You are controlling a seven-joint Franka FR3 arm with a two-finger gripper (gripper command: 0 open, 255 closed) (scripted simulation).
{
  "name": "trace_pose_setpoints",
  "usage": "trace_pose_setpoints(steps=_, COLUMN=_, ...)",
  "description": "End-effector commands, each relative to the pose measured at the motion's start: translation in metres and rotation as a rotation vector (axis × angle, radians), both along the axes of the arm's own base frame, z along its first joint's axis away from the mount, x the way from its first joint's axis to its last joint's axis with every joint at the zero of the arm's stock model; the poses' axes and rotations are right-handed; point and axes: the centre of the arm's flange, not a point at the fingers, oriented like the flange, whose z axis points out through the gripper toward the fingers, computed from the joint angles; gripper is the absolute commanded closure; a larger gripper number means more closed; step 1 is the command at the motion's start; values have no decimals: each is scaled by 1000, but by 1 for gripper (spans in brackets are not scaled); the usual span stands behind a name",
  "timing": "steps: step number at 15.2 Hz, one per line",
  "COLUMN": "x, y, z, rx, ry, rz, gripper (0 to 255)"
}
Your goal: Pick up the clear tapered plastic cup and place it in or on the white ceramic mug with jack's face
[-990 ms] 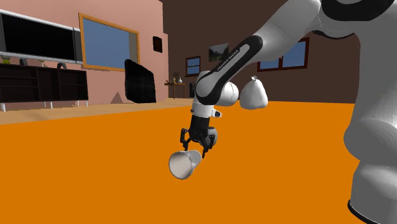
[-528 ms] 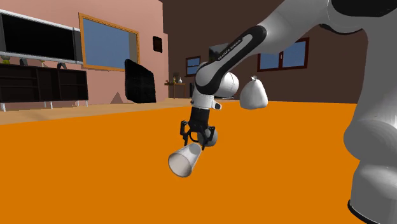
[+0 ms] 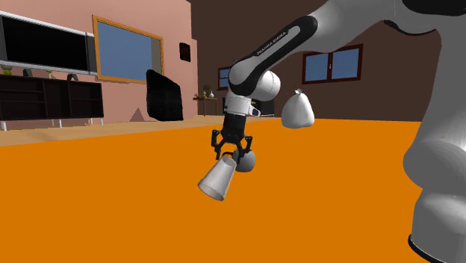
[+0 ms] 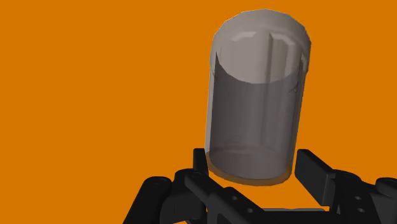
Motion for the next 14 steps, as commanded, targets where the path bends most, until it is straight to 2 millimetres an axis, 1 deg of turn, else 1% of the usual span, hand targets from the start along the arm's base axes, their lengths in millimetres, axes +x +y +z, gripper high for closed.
trace_pose_setpoints(steps=1, x=-1, y=0, z=10, rx=0, ry=0, rz=0, gripper=255)
trace_pose_setpoints(steps=14, x=-1, y=0, z=79, rx=0, ry=0, rz=0, gripper=255)
